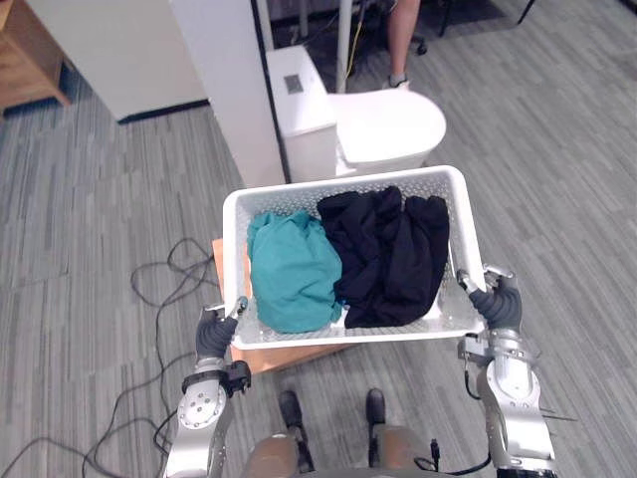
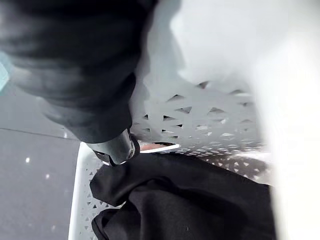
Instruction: Pick up the laundry basket with both hands and put the clothes into the washing machine.
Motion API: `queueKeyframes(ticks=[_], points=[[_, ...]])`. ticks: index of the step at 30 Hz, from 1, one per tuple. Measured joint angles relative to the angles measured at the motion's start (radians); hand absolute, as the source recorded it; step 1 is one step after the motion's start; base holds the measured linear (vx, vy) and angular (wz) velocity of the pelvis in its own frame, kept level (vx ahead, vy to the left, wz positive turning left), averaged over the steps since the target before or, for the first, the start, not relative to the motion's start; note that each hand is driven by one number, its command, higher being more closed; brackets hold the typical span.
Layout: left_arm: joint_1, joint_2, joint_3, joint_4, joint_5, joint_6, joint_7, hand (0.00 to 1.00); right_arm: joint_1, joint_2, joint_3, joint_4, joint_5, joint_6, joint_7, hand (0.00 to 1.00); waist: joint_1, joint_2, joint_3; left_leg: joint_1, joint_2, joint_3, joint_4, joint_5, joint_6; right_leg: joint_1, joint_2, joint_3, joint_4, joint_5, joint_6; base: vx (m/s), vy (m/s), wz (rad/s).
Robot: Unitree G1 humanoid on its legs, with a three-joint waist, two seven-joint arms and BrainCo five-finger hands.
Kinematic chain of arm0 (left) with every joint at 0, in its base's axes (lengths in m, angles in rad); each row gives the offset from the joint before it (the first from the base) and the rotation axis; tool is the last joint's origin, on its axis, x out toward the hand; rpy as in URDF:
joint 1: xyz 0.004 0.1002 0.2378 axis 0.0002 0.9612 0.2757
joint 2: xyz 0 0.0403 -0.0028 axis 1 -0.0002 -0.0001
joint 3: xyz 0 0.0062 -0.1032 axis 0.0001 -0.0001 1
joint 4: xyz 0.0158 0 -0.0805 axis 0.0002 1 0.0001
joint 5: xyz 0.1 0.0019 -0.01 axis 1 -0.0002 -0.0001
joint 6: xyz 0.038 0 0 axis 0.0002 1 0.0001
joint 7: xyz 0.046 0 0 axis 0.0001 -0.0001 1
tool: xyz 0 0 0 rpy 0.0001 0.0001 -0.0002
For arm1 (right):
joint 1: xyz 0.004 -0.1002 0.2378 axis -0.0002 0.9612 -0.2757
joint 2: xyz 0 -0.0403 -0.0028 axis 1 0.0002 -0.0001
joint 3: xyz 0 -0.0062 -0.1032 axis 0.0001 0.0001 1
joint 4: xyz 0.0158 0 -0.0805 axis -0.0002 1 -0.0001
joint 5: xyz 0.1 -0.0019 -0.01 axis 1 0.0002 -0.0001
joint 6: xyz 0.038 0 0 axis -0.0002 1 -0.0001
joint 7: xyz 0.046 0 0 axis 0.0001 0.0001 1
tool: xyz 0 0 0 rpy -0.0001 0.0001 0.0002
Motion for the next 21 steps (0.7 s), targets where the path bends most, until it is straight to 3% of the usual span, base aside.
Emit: queueKeyframes(ticks=[3,4,5,6,7,9,10,11,12,13,14,15,16,17,18,21], points=[[0.004,0.009,-0.002,-0.002,0.006,0.004,-0.001,1.00,0.002,0.008,0.002,0.000,-0.001,0.000,0.001,1.00,-0.005,-0.008,-0.006,0.003,0.014,0.134,0.079,-0.069,-0.005,-0.050,0.008,0.118,0.024,0.008,0.010,-0.05,0.029,-1.19],[0.003,0.008,-0.001,-0.003,0.006,0.004,0.000,1.00,0.000,0.008,0.002,0.000,-0.001,0.000,0.001,1.00,-0.008,-0.009,-0.007,0.002,0.018,0.165,0.094,-0.080,-0.004,-0.059,0.007,0.118,0.018,0.002,-0.001,-0.05,0.027,-1.48],[0.003,0.007,0.000,-0.003,0.006,0.004,0.002,1.00,-0.009,0.008,0.003,0.004,-0.001,0.000,0.001,1.00,-0.013,-0.007,-0.009,0.000,0.040,0.230,0.123,-0.099,-0.001,-0.079,-0.011,0.031,0.015,-0.008,-0.063,-0.05,0.033,-1.68],[0.002,0.010,0.007,-0.003,0.006,0.004,0.003,1.00,-0.023,0.010,0.009,0.017,-0.001,0.000,0.001,1.00,-0.023,-0.008,-0.015,-0.001,0.077,0.317,0.156,-0.114,0.012,-0.102,-0.044,-0.144,0.027,-0.009,-0.141,-0.04,0.030,-1.73],[0.001,0.011,0.010,-0.003,0.006,0.005,0.004,1.00,-0.027,0.011,0.012,0.023,0.000,0.000,0.001,1.00,-0.027,-0.009,-0.020,-0.001,0.092,0.348,0.168,-0.124,0.015,-0.112,-0.067,-0.240,0.039,-0.012,-0.156,0.00,0.001,-1.88],[-0.005,0.016,0.030,-0.003,0.006,0.008,0.004,1.00,-0.056,0.013,0.023,0.072,0.009,-0.007,0.001,1.00,-0.029,-0.021,-0.040,0.022,0.144,0.505,0.224,-0.159,-0.001,-0.136,-0.166,-0.636,0.119,-0.032,-0.201,0.07,-0.054,-2.05],[-0.005,0.018,0.036,-0.003,0.006,0.010,0.005,1.00,-0.065,0.013,0.023,0.087,0.011,-0.009,0.001,1.00,-0.029,-0.024,-0.043,0.036,0.154,0.540,0.236,-0.167,-0.009,-0.132,-0.175,-0.691,0.130,-0.022,-0.210,0.13,-0.128,-2.06],[-0.006,0.025,0.037,0.001,0.007,0.015,0.007,1.00,-0.071,0.012,0.027,0.105,0.012,-0.009,0.001,1.00,-0.029,-0.032,-0.052,0.068,0.171,0.598,0.262,-0.184,-0.034,-0.122,-0.171,-0.719,0.125,0.039,-0.191,0.16,-0.199,-1.80],[-0.011,0.020,0.033,0.011,0.007,0.018,0.007,1.00,-0.071,0.007,0.033,0.113,0.018,-0.009,0.002,1.00,-0.034,-0.023,-0.055,0.099,0.209,0.635,0.312,-0.209,-0.057,-0.121,-0.137,-0.666,0.121,0.072,-0.119,0.18,-0.228,-1.69],[-0.014,0.016,0.032,0.019,0.007,0.018,0.007,1.00,-0.074,0.004,0.033,0.123,0.021,-0.010,0.001,1.00,-0.035,-0.014,-0.058,0.108,0.246,0.637,0.364,-0.228,-0.055,-0.122,-0.112,-0.638,0.125,0.066,-0.111,0.21,-0.252,-1.70],[-0.019,0.012,0.031,0.038,0.007,0.018,0.007,1.00,-0.084,-0.010,0.037,0.143,0.029,-0.009,0.001,1.00,-0.028,0.001,-0.058,0.106,0.339,0.595,0.523,-0.260,-0.010,-0.123,-0.064,-0.573,0.140,0.040,-0.127,0.19,-0.218,-1.87],[-0.020,0.010,0.023,0.060,0.006,0.018,0.010,1.00,-0.096,-0.036,0.047,0.152,0.037,-0.008,0.001,1.00,-0.018,0.020,-0.065,0.059,0.424,0.478,0.710,-0.272,0.087,-0.123,-0.012,-0.502,0.148,0.006,-0.146,0.17,-0.193,-1.93],[-0.021,0.009,0.015,0.072,0.006,0.018,0.014,1.00,-0.104,-0.049,0.051,0.154,0.038,-0.008,-0.001,1.00,-0.015,0.032,-0.068,0.020,0.437,0.382,0.788,-0.283,0.106,-0.123,0.011,-0.474,0.149,-0.003,-0.150,0.16,-0.114,-1.91],[-0.028,-0.003,0.008,0.090,0.005,0.018,0.029,1.00,-0.123,-0.087,0.054,0.165,0.038,-0.008,-0.004,1.00,-0.006,0.050,-0.071,-0.067,0.379,0.164,0.871,-0.318,0.072,-0.123,0.043,-0.415,0.149,-0.018,-0.155,0.18,-0.032,-1.83],[-0.029,-0.019,0.002,0.093,0.005,0.018,0.035,1.00,-0.130,-0.113,0.054,0.171,0.038,-0.006,-0.005,1.00,0.010,0.055,-0.073,-0.136,0.280,-0.012,0.879,-0.347,0.028,-0.118,0.064,-0.360,0.146,-0.019,-0.160,0.19,0.003,-1.77],[-0.004,-0.027,-0.002,0.094,0.004,0.017,0.049,1.00,-0.128,-0.119,0.065,0.171,0.038,-0.001,-0.004,1.00,0.034,0.054,-0.072,-0.236,0.122,-0.213,0.788,-0.369,0.023,-0.065,0.083,-0.263,0.114,-0.021,-0.156,0.20,0.057,-1.36]])
